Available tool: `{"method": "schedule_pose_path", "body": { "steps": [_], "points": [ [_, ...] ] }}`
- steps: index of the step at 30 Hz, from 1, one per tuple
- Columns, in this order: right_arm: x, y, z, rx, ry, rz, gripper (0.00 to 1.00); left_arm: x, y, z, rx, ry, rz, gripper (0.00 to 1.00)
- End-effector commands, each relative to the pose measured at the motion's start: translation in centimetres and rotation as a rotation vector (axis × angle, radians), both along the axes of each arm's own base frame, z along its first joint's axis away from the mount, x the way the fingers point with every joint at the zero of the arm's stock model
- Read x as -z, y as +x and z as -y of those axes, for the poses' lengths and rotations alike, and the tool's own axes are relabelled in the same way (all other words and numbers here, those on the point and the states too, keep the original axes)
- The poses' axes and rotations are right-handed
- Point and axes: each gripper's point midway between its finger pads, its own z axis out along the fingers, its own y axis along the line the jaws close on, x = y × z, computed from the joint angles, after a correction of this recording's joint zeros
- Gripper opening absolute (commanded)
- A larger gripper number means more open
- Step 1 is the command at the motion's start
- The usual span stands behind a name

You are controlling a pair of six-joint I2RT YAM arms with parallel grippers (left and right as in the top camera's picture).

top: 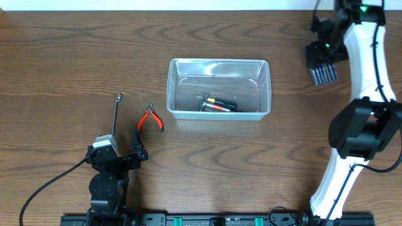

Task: Pack container
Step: 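Lift the case and carry it over the clear container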

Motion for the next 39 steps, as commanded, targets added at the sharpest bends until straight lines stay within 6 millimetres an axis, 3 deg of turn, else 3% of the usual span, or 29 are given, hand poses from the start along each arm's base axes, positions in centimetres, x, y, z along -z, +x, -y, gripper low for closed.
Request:
{"method": "schedule_pose_path", "body": {
  "steps": [1, 11, 18, 26, 30, 39],
  "points": [
    [-2.4, 1.3, -3.5, -0.077, 0.003, 0.066, 0.01, 1.3, 0.0, 0.0, 0.0, 0.017, -0.03, 0.98],
    [-6.9, 2.0, -12.5, -0.29, 0.006, 0.184, 0.01, 1.3, 0.0, 0.0, 0.0, 0.017, -0.03, 0.98],
    [-7.1, 0.4, -19.7, -0.492, 0.004, 0.195, 0.01, 1.3, 0.0, 0.0, 0.0, 0.017, -0.03, 0.98],
    [-7.1, -2.8, -27.2, -0.771, -0.015, 0.196, 0.01, 1.3, 0.0, 0.0, 0.0, 0.017, -0.03, 0.98],
    [-6.8, -4.5, -28.9, -0.863, -0.025, 0.169, 0.01, 1.3, 0.0, 0.0, 0.0, 0.017, -0.03, 0.98],
    [-6.4, -5.5, -29.5, -0.937, 0.01, 0.14, 0.01, 1.3, 0.0, 0.0, 0.0, 0.017, -0.03, 0.98]
  ]
}}
